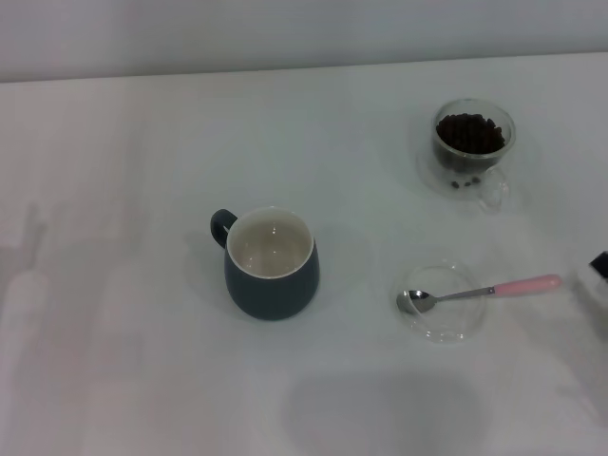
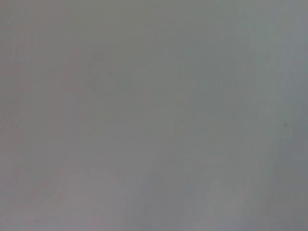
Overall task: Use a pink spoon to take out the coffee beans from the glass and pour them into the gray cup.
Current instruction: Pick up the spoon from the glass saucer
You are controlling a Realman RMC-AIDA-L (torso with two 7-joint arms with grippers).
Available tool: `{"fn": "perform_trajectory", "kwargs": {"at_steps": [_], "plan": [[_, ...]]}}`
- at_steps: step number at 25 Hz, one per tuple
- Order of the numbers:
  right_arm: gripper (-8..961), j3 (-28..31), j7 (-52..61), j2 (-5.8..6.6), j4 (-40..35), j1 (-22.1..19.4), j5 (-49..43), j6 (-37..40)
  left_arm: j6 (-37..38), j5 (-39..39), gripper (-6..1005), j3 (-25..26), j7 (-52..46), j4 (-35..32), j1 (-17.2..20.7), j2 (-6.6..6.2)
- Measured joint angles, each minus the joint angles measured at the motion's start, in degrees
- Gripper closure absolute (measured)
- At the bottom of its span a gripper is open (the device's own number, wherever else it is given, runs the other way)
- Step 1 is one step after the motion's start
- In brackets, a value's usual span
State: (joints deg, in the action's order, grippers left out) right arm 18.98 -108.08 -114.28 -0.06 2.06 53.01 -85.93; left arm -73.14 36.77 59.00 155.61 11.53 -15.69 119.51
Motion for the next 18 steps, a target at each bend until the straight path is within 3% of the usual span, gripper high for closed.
{"fn": "perform_trajectory", "kwargs": {"at_steps": [6, 18], "plan": [[116, -2.9, -1.2, -0.04, 3.2, 1.0, 0.0, 4.2, 0.4, -0.4, 179, -0.3, 0.0, 0.3, -0.7, 0.10], [116, -6.1, -1.9, -0.16, 5.8, 4.2, -0.6, 5.4, 1.0, 0.0, 180, -0.1, 0.3, 0.4, -1.6, -0.07]]}}
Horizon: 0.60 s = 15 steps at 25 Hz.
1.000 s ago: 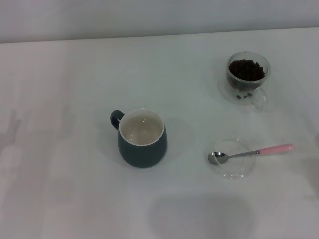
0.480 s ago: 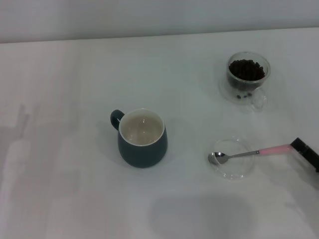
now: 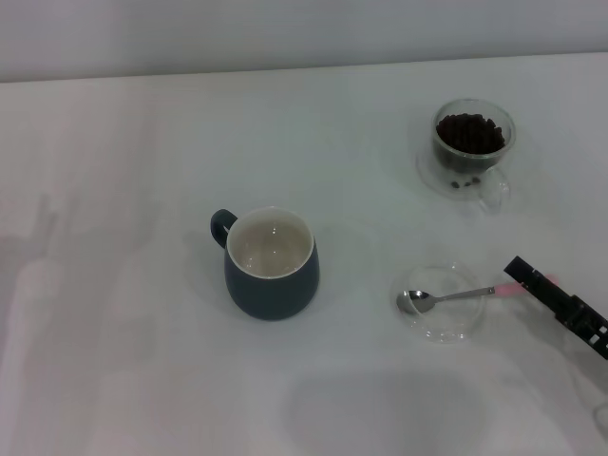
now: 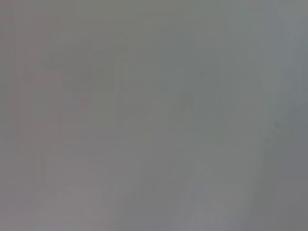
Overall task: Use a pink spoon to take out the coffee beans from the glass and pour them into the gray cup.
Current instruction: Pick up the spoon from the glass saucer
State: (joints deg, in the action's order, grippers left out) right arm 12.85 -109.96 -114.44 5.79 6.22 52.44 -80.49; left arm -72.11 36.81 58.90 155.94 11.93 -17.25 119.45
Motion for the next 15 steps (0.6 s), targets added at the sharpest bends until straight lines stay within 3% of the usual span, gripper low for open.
{"fn": "perform_trajectory", "kwargs": {"at_steps": [8, 15], "plan": [[116, -0.5, 0.2, -0.06, 0.2, -0.4, -0.1, 1.1, 0.0, 0.0, 181, 0.2, 0.1, -0.3, -0.5, -0.01], [300, -1.1, 0.1, -0.09, 0.2, 0.0, -0.1, 0.8, 0.0, 0.0, 180, 0.2, 0.1, -0.3, -0.7, -0.01]]}}
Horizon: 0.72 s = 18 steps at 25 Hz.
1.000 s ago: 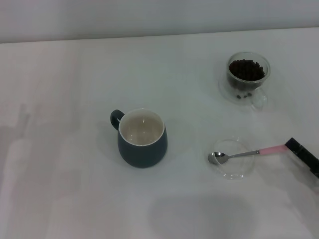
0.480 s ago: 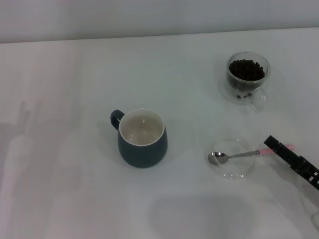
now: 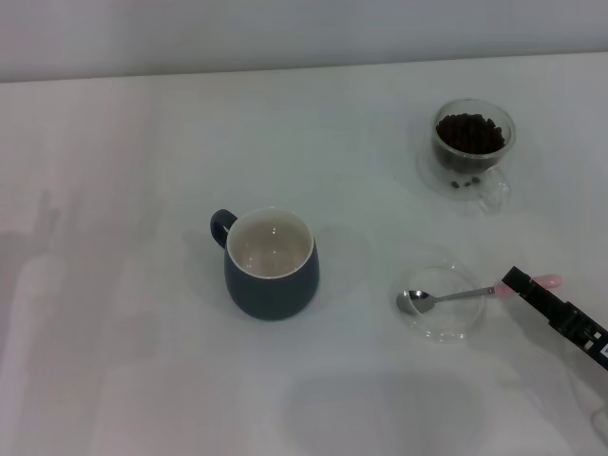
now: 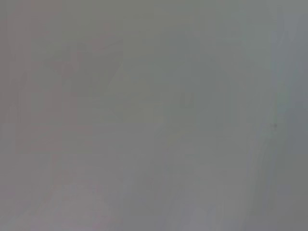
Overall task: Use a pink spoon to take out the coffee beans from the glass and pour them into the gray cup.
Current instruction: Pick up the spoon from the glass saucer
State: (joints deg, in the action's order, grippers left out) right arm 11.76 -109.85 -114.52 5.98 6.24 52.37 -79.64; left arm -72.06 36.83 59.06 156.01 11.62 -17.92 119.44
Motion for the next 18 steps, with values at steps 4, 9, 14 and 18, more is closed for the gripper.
{"fn": "perform_trajectory", "kwargs": {"at_steps": [4, 9, 14, 18], "plan": [[433, 0.0, 0.2, 0.00, 0.0, 0.0, 0.0, 0.0, 0.0, 0.0, 180, 0.0, 0.0, -0.1, 0.0, -0.06], [515, -0.1, 0.5, 0.00, 0.0, 0.0, 0.0, 0.0, 0.0, 0.0, 181, 0.0, 0.0, -0.1, 0.0, -0.09], [755, -0.1, 0.7, 0.00, 0.0, 0.1, 0.0, -0.1, 0.0, 0.0, 181, 0.1, 0.0, -0.1, 0.0, -0.09], [775, -0.1, 1.6, 0.04, 0.0, 0.3, 0.0, -0.1, 0.0, 0.0, 181, 0.1, 0.0, -0.1, 0.0, -0.09]]}}
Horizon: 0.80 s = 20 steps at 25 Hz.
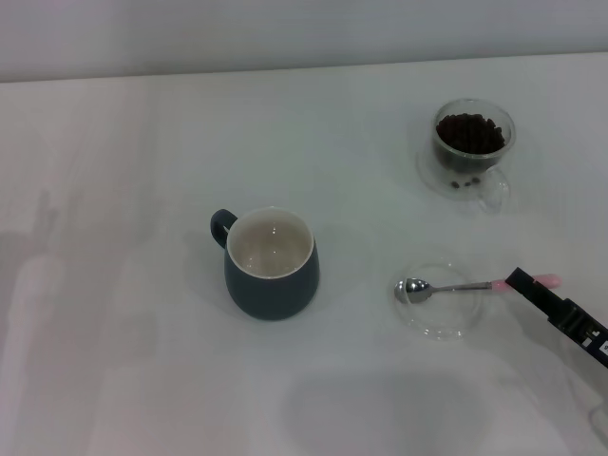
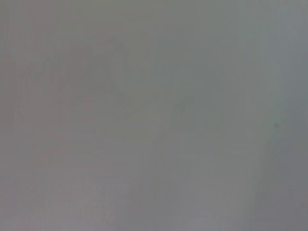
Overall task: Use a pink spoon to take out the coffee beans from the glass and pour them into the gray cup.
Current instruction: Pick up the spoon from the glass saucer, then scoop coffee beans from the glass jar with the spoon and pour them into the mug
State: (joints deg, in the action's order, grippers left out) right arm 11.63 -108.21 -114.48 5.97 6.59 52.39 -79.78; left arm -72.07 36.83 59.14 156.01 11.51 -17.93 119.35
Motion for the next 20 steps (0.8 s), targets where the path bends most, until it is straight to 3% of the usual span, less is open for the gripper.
{"fn": "perform_trajectory", "kwargs": {"at_steps": [14, 20], "plan": [[802, 1.0, 7.6, 0.47, -7.1, 0.4, 1.4, -8.1, -0.1, 0.1, 181, 0.0, 0.0, 0.0, 0.1, 0.00], [808, 1.1, 9.7, 0.88, -10.7, 3.1, 4.0, -13.0, -0.6, 0.1, 182, 0.0, 0.0, 0.0, 0.3, 0.01]]}}
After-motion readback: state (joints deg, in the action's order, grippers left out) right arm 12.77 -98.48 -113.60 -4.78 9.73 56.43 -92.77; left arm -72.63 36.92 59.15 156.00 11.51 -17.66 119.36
